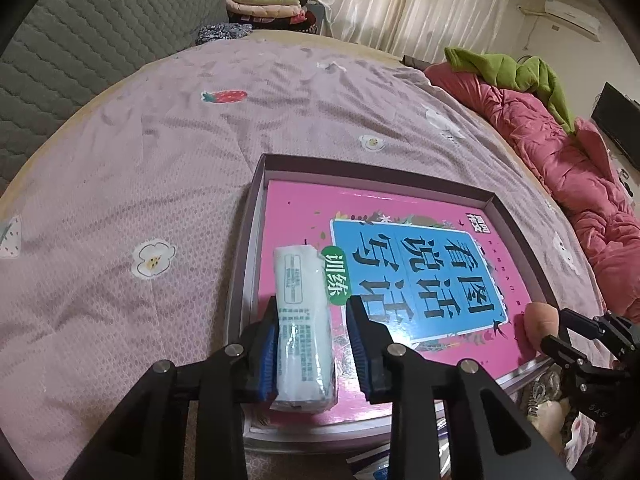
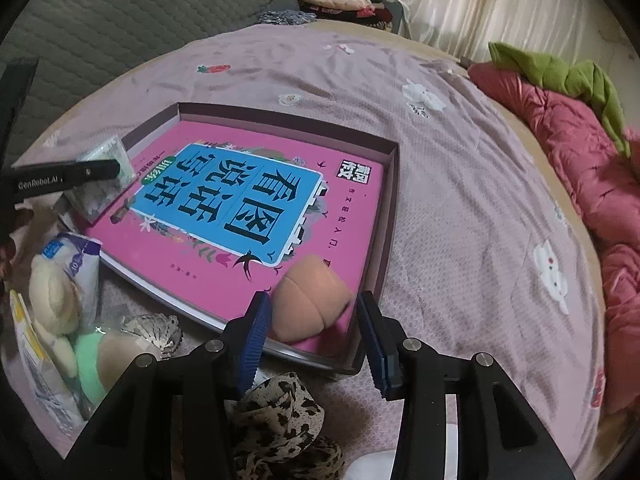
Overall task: Organize soft objects
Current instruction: 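Carry the tissue pack with the left gripper over the pink book box, then lower the tissue pack into the box and open the left gripper while the right releases the sponge there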
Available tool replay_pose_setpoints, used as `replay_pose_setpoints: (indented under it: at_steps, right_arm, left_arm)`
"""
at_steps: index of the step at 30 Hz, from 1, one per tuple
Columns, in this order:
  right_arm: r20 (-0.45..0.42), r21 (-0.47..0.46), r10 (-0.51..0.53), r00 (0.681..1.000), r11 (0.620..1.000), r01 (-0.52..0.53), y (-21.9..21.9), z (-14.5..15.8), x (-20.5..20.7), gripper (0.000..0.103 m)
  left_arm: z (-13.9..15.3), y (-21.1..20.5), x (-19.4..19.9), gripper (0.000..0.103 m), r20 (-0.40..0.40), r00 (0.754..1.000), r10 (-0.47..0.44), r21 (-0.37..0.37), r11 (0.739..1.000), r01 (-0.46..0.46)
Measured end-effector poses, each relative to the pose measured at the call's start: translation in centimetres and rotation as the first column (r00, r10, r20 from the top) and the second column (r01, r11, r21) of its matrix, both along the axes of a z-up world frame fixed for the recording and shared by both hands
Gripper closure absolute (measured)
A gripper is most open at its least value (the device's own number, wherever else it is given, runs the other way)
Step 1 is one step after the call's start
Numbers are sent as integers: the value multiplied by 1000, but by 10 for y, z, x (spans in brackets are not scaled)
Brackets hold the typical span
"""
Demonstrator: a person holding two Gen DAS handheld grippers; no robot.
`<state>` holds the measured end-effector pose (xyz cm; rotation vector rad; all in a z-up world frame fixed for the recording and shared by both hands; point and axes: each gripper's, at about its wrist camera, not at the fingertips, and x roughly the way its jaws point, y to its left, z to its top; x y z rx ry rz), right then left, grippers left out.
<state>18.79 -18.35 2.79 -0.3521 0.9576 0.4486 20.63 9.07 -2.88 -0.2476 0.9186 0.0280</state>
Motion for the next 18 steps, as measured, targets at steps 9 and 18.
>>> replay_pose_setpoints:
  at_steps: [9,18]
  right_arm:
    - [2,9,0,1000,1000,0,-1,1,-2,53]
    - [10,30,-2,1000,1000,2,-1,3,-2,40]
  left_arm:
    - [5,1,-4,71,14,1000,-5,14,1000,4]
    - [13,3,-10,71,47,999,-7,8,1000,7]
